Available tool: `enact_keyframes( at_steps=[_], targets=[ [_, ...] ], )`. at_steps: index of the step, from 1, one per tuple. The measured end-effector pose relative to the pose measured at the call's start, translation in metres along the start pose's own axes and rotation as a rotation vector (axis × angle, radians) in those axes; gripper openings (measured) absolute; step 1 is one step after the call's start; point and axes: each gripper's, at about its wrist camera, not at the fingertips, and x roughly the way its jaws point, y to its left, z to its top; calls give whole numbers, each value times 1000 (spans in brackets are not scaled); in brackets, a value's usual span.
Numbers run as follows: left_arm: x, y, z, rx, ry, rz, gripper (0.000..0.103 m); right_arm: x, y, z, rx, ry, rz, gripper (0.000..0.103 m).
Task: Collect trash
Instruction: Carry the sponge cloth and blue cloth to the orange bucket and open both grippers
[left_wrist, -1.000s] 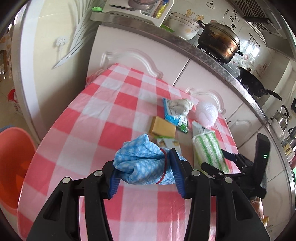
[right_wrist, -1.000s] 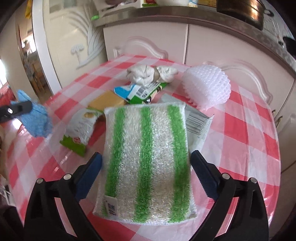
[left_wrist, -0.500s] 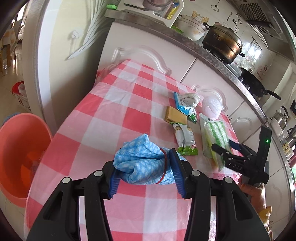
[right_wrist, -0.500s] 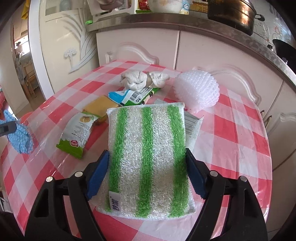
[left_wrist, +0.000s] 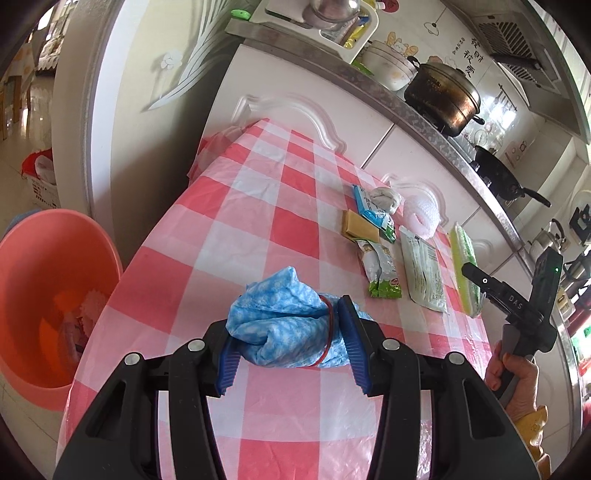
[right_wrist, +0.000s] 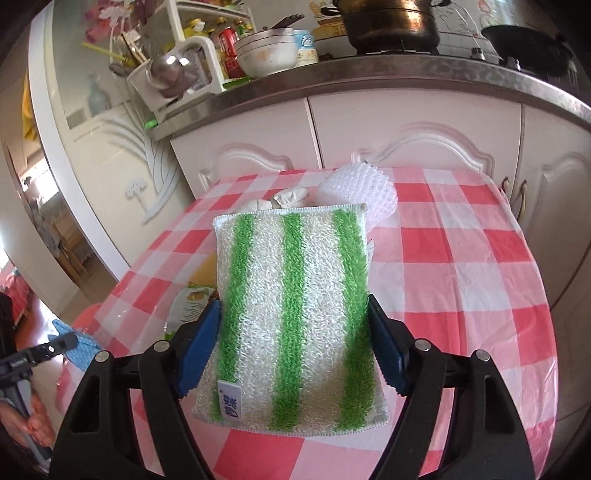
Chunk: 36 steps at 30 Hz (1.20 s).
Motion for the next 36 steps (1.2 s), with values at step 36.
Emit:
enact_keyframes(
  at_steps=[36],
  targets=[
    [-66, 143, -18, -230, -85, 72, 50, 57, 200, -36, -175, 216, 316, 76]
  ],
)
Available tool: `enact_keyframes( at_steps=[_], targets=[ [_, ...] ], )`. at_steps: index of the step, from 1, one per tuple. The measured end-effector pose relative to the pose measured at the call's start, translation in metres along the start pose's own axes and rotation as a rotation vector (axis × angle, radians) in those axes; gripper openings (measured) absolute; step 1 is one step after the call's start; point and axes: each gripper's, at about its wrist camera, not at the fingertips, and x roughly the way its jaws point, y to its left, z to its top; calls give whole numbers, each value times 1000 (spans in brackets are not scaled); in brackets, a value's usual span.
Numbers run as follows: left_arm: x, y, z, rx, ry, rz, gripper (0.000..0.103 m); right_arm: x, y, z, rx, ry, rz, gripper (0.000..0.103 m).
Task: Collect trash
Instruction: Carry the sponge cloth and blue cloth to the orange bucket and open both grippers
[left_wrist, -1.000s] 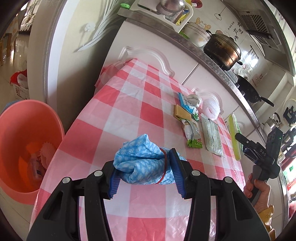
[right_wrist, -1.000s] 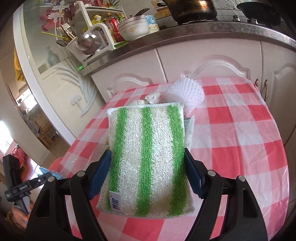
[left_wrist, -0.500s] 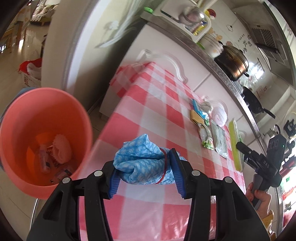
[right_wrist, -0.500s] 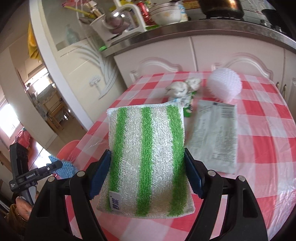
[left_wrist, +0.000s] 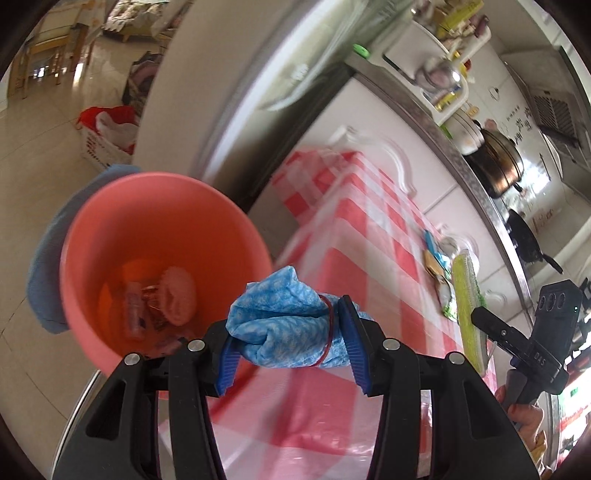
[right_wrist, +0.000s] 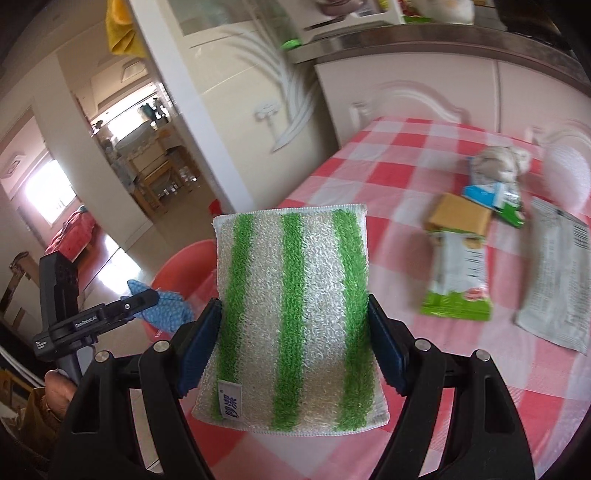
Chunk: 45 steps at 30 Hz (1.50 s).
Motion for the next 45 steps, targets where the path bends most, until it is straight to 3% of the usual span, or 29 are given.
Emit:
enact_keyframes(
  at_steps=[12, 22, 31, 34, 36, 45],
  targets=[
    [-21, 47, 27, -47, -99, 143, 50, 60, 82, 32, -183, 96, 107, 77],
    [3, 57, 19, 59, -30, 289, 51, 113, 142, 46, -317, 158, 148, 77],
    [14, 65, 12, 90, 13, 347, 52, 152, 166, 47, -369, 216, 159, 79],
    [16, 68, 13, 92, 26, 360, 57, 163, 167, 49, -374, 231, 149, 84],
    [16, 71, 13, 83, 24, 368, 70, 170, 166, 50, -362, 245, 140, 87],
    [2, 71, 20, 46, -19, 361, 82, 156, 148, 52, -276, 174, 141, 90]
  ],
)
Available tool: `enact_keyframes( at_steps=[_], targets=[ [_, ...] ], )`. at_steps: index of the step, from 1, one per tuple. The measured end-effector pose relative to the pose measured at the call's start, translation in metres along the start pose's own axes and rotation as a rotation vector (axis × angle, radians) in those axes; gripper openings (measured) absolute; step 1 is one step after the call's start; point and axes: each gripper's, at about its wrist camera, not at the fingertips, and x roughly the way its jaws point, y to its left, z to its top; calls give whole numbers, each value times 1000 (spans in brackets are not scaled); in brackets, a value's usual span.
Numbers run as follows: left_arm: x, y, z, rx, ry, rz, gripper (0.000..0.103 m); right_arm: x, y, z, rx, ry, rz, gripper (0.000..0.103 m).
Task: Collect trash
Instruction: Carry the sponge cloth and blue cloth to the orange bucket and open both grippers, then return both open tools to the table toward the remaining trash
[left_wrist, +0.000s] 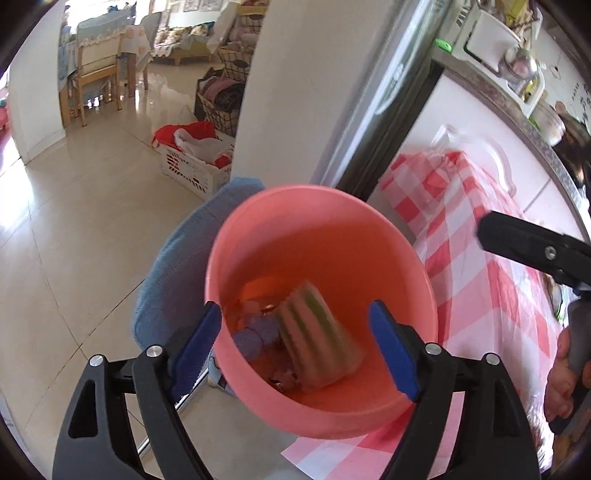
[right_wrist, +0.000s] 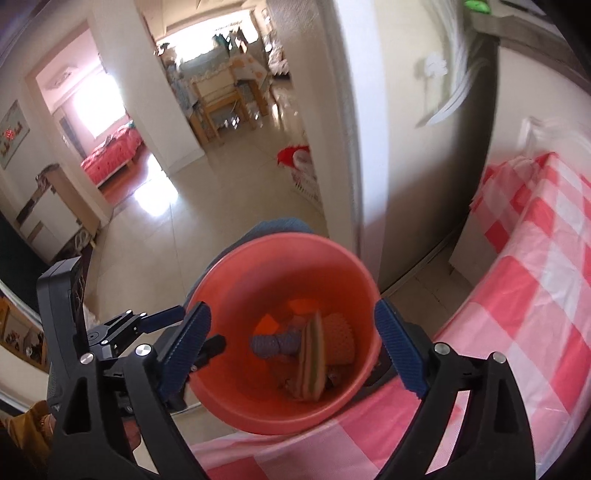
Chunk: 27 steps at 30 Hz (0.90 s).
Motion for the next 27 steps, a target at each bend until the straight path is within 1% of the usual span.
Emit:
enact_keyframes(
  at_steps=[2, 3, 4, 9, 13, 16, 19, 27],
  targets=[
    [-4, 3, 1, -26, -5, -11, 85, -10, -7, -3, 18, -25, -6, 91],
    [-4, 5, 2, -46, -5, -18, 89, -17, -11, -5, 30, -39, -6, 91],
    [-6, 7, 3, -68, -3, -23, 90, -24, -15, -7, 40, -55, -10, 91],
    [-5, 18, 8, -196, 37, -79, 91, -57, -39, -22, 102, -114, -36, 94],
    [-4, 18, 9, -268, 57, -99, 91, -79, -58, -37, 144, -153, -52, 95],
    [-6, 12, 9, -276, 65, -103, 92, -93, -68, -50, 159, -174, -75, 95],
    [-9, -1, 9, -273, 68, -126, 92, -102, -74, -60, 166, -187, -87, 95],
    [-20, -55, 16, -185, 70, -176, 94, -129, -88, -80, 175, -233, -106, 96]
  ],
)
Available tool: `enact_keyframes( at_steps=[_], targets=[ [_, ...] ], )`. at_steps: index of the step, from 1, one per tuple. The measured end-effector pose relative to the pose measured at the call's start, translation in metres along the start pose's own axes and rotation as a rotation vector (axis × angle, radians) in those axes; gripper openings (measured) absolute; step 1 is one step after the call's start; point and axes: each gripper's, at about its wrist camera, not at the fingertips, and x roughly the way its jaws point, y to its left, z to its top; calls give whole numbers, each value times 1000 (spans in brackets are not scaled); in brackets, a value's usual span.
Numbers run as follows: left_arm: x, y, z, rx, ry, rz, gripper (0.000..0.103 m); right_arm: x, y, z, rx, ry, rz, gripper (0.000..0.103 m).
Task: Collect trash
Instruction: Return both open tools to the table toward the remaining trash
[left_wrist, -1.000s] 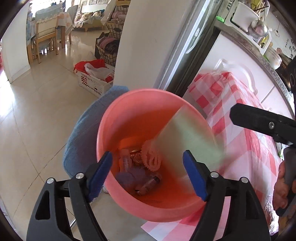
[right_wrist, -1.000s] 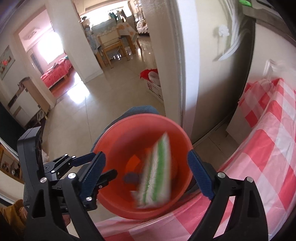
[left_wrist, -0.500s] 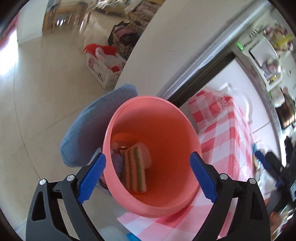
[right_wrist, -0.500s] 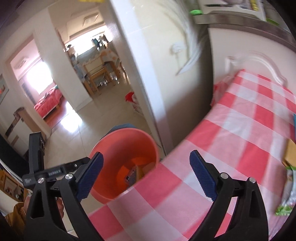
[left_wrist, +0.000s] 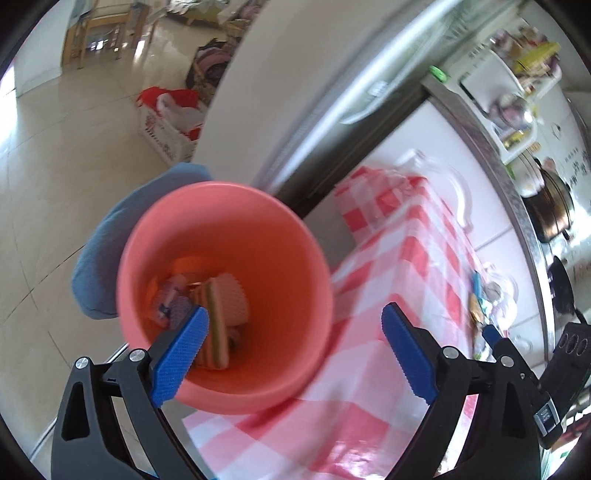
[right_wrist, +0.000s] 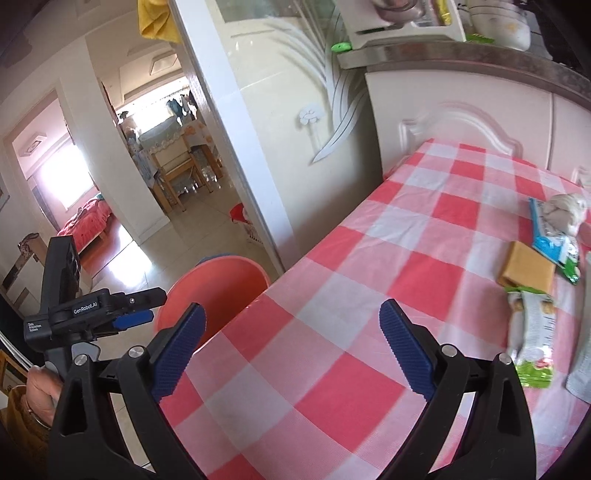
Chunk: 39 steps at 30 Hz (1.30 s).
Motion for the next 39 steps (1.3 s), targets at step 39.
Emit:
enact_keyframes(
  at_steps=[39],
  targets=[
    [37, -193, -58, 328, 117, -117, 94, -110, -134, -12, 207, -222, -173, 96]
  ],
)
